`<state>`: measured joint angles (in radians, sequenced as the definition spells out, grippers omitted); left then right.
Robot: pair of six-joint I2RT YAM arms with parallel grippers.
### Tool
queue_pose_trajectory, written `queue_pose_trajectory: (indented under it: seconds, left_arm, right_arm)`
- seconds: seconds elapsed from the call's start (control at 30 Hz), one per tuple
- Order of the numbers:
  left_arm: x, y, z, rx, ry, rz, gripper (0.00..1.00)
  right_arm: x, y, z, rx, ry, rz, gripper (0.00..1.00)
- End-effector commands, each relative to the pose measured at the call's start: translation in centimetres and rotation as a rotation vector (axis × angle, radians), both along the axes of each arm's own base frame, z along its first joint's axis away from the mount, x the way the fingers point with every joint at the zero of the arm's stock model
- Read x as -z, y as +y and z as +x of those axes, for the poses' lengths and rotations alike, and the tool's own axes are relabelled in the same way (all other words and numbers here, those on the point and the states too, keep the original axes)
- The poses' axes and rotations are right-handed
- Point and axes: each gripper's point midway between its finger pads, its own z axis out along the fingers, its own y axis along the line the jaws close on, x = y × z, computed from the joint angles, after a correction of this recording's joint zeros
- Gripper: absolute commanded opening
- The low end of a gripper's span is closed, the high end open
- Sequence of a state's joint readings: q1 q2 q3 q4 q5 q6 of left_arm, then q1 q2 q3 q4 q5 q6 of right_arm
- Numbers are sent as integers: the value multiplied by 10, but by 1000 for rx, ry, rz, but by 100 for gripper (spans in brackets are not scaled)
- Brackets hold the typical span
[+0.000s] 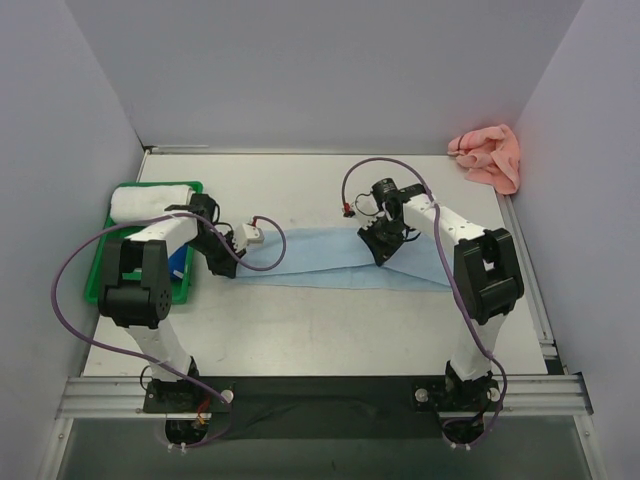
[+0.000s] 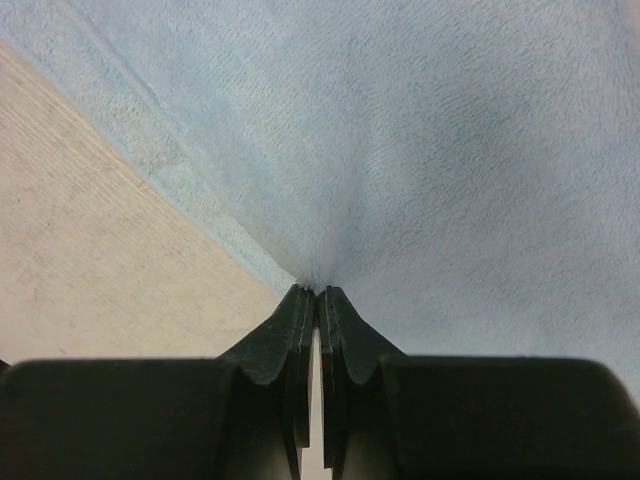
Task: Roll the towels
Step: Fold the towel
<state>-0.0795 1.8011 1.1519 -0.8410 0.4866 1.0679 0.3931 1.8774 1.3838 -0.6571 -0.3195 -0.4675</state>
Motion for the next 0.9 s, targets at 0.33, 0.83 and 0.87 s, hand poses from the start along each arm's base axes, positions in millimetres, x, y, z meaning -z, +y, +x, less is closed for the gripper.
queue_pose_trajectory:
  seconds: [0.33,0.83,0.87]
  left_arm:
    - [-68,-3,25,-43,-137,-51,0]
    - [-21,10,-8,-22,31,16,0]
    - [-16,10,-6,-47,41,21,0]
  right_arm:
    - [-43,-2,-3,12,-7,37,0]
    - [21,6,-54,-50,180,12,0]
    - [28,6,-55,-49,196,-1,0]
